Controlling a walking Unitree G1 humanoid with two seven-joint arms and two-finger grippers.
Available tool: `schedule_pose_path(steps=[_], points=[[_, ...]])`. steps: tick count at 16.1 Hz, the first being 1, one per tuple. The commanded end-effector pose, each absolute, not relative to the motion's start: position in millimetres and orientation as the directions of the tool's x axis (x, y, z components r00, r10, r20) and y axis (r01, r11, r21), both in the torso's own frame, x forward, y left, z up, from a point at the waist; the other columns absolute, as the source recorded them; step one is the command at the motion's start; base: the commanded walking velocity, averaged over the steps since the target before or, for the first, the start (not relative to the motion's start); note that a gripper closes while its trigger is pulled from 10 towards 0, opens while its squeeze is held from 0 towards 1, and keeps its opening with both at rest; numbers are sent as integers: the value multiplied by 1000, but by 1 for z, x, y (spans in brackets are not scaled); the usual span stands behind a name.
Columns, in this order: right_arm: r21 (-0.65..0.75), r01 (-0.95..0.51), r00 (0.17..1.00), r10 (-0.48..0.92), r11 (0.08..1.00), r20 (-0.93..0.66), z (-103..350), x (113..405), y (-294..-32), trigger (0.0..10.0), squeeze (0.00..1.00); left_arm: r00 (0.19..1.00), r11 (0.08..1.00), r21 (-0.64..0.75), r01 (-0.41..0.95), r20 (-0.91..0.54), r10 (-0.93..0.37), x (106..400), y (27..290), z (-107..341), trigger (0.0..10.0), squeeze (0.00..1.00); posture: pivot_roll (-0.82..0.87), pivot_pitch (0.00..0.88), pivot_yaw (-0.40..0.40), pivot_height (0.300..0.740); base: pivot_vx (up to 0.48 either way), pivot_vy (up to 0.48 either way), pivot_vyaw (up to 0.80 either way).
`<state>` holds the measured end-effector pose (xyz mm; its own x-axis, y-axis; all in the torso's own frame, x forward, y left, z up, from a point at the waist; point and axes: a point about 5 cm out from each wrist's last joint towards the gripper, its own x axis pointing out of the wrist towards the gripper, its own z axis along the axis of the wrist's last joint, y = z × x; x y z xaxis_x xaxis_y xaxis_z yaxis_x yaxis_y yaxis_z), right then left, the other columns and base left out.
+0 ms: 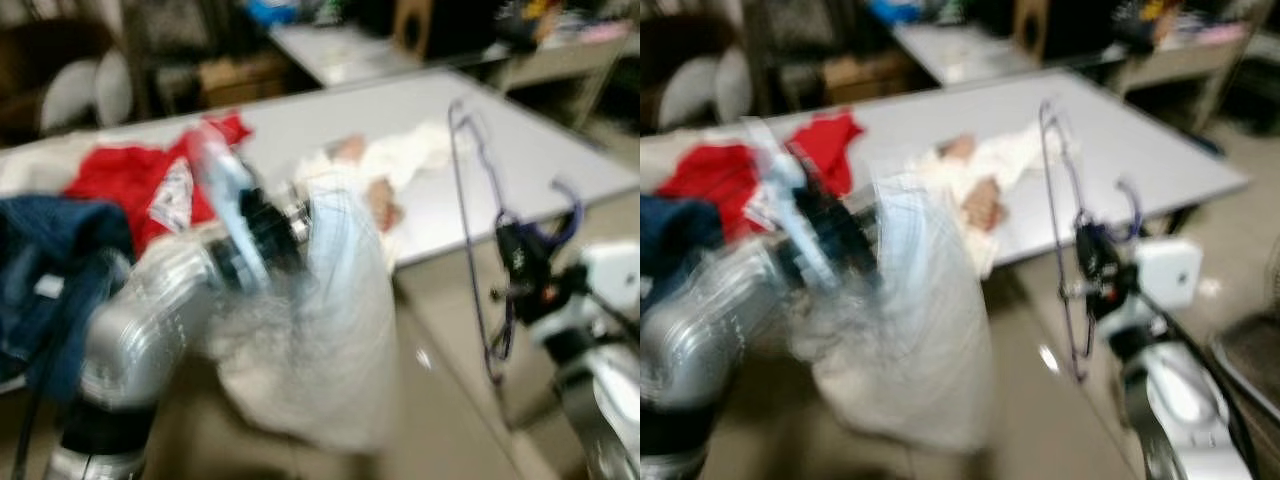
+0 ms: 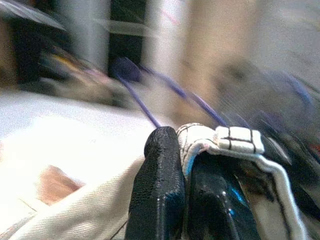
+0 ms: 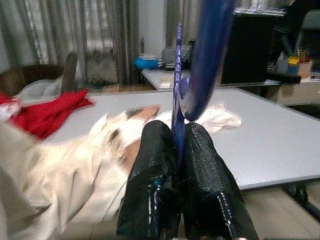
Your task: Hang hanger
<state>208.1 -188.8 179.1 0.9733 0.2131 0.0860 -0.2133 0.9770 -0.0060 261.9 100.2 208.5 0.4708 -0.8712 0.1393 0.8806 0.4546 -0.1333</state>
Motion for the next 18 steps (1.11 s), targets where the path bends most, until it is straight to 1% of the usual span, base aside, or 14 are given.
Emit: schedule_pose_path(steps=[1, 2, 3, 4, 5, 6, 7, 9, 10, 11, 12, 14, 15, 18], points=[[-8, -285, 953, 284, 959, 110, 184, 206, -181, 10000, 0, 438, 431, -79, 899, 132, -889, 256, 101, 213, 9961, 0, -86, 0, 49, 740, 0, 0, 0], [-20, -363, 930, 363, 932, 62, 178, 198, -177, 10000, 0, 412, 412, -116, 904, -28, -911, 246, 100, 178, 0, 0, -79, 0, 38, 740, 0, 0, 0], [-22, -387, 921, 387, 922, 43, 175, 195, -177, 10000, 0, 411, 421, -116, 900, -100, -906, 243, 100, 164, 0, 0, -70, 0, 31, 740, 0, 0, 0], [-22, -414, 910, 415, 910, 8, 169, 189, -177, 10000, 0, 437, 475, -93, 875, -269, -858, 241, 107, 136, 0, 0, -70, 0, 31, 740, 0, 0, 0], [-22, -418, 908, 418, 908, 1, 167, 188, -177, 10000, 0, 445, 489, -86, 868, -303, -843, 240, 110, 131, 0, 0, -70, 0, 31, 740, 0, 0, 0], [-25, -453, 891, 452, 891, -41, 159, 179, -175, 10000, 0, 484, 549, -76, 832, -386, -786, 238, 118, 108, 0, 0, -65, 0, 25, 740, 0, 0, 0], [-20, -475, 878, 472, 880, -82, 152, 172, -173, 10000, 0, 514, 591, -81, 803, -410, -754, 236, 122, 96, 0, 0, -73, 0, 29, 740, 0, 0, 0], [-22, -494, 861, 486, 869, -149, 140, 163, -174, 10000, 0, 549, 640, -88, 763, -433, -715, 231, 128, 81, 0, 0, -82, 0, 34, 740, 0, 0, 0], [-46, -461, 875, 446, 886, -189, 134, 161, -179, 10000, 0, 597, 668, -86, 739, -376, -709, 222, 129, 75, 0, 0, -87, 0, 35, 740, 0, 0, 0], [-46, -461, 875, 446, 886, -189, 134, 161, -179, 10000, 0, 597, 668, -86, 739, -376, -709, 222, 129, 75, 0, 0, -87, 0, 35, 740, 0, 0, 0], [-56, -450, 881, 433, 891, -189, 134, 163, -181, 10000, 0, 628, 684, -95, 723, -322, -709, 218, 128, 76, 10000, 0, -87, 0, 30, 740, 0, 0, 0], [-52, -452, 881, 437, 891, -180, 135, 164, -180, 10000, 0, 643, 692, -120, 712, -287, -710, 214, 126, 79, 10000, 0, -82, 0, 21, 740, 0, 0, 0], [-51, -453, 879, 437, 890, -192, 132, 167, -180, 10000, 0, 667, 711, -121, 693, -266, -696, 207, 125, 77, 10000, 0, -71, 0, 7, 740, 0, 0, 0], [-85, -487, 855, 454, 869, -252, 121, 167, -177, 10000, 0, 702, 739, -88, 668, -256, -665, 201, 126, 74, 10000, 0, -58, 0, -6, 740, 0, 0, 0]])
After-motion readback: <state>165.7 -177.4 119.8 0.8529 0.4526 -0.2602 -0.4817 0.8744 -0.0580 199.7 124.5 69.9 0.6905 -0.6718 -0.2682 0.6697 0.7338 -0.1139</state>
